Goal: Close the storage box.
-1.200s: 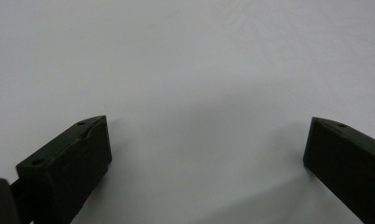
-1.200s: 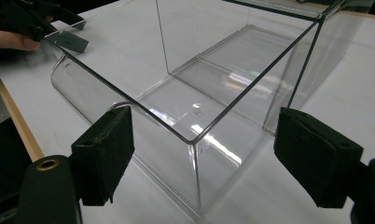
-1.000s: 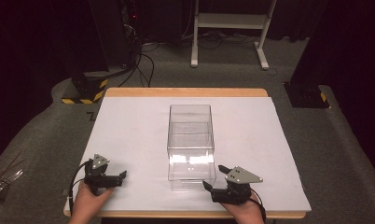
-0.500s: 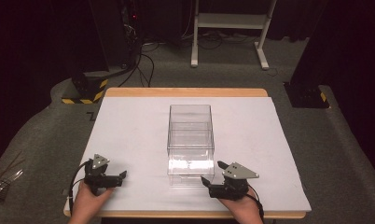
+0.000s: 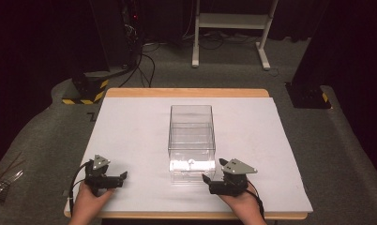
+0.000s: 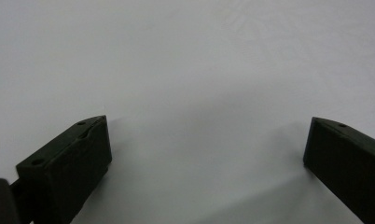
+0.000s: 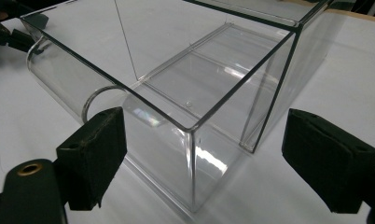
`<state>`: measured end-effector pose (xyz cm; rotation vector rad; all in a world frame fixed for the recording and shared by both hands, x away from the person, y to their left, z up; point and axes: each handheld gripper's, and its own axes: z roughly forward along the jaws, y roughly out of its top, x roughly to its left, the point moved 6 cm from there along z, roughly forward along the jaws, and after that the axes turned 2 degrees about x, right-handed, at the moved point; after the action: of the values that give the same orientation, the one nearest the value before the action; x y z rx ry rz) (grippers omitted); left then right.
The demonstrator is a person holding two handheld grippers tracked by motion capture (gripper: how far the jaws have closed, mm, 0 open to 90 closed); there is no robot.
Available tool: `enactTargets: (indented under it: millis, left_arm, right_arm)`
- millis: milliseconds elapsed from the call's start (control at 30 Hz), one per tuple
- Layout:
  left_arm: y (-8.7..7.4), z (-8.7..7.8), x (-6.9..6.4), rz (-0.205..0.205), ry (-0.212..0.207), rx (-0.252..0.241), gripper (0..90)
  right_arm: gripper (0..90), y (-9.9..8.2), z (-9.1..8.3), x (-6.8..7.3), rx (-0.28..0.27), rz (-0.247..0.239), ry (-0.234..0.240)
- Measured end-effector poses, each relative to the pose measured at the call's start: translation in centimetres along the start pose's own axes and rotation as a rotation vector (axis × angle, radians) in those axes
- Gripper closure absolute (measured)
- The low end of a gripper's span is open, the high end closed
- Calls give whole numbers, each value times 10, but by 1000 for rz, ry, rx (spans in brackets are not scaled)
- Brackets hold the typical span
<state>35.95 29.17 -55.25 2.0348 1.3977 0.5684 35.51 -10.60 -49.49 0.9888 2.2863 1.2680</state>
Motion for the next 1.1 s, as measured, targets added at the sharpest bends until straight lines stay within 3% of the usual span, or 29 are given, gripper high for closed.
enactTargets:
  millis: [600, 1100]
  left_arm:
    - [0, 0, 0, 1, 0, -1, 10]
    - [0, 0, 0, 1, 0, -1, 10]
  right_arm:
    - [143, 10, 15, -14, 7, 9, -21]
    - [145, 16, 26, -23, -10, 48, -36]
